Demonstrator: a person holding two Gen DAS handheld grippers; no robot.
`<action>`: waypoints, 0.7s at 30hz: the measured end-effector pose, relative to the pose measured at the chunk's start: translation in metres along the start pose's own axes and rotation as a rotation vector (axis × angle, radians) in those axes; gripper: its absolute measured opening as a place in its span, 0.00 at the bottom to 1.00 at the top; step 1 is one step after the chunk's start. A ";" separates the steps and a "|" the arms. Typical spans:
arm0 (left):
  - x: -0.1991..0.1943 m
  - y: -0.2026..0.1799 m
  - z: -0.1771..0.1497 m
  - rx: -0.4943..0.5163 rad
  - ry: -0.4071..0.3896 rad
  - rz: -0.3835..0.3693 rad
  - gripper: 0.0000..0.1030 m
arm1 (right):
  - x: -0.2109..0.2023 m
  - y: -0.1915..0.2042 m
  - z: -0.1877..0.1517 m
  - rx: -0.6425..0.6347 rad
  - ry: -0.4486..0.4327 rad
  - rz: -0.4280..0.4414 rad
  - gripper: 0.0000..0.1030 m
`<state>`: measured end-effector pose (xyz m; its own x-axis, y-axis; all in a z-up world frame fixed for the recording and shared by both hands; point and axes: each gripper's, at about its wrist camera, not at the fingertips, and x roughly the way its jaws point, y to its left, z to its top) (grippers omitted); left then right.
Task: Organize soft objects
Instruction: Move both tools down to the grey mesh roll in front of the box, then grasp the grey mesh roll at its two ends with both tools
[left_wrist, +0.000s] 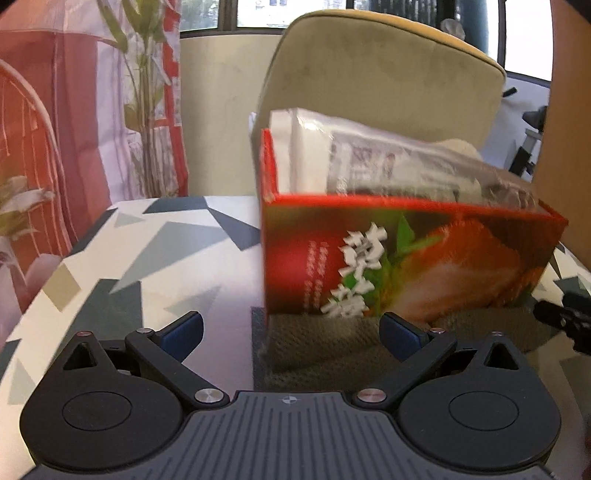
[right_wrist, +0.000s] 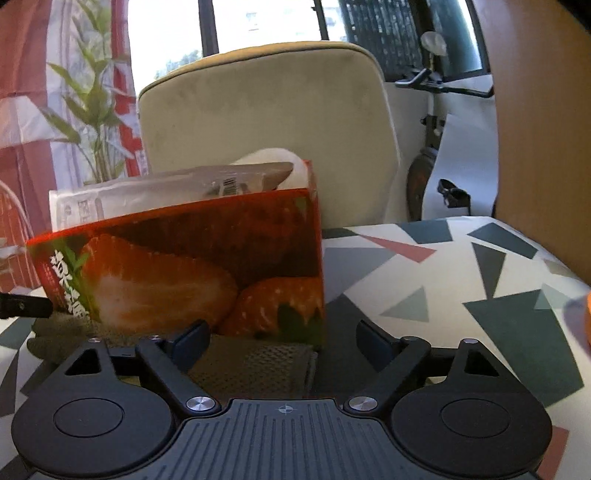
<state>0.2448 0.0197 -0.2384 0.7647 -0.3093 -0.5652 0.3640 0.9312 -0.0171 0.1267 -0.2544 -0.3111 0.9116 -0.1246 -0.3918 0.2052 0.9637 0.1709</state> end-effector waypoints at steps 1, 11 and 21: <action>0.001 -0.001 -0.003 0.007 0.002 -0.005 0.99 | 0.001 0.002 0.000 -0.012 0.002 0.003 0.82; 0.023 -0.002 -0.018 0.002 0.023 -0.011 0.84 | 0.030 0.002 0.002 -0.013 0.165 0.011 0.64; 0.033 0.002 -0.027 -0.033 0.018 -0.052 0.74 | 0.038 -0.002 0.000 0.004 0.212 0.038 0.60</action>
<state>0.2568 0.0161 -0.2792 0.7351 -0.3543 -0.5780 0.3850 0.9199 -0.0742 0.1610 -0.2612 -0.3260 0.8234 -0.0350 -0.5664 0.1737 0.9657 0.1930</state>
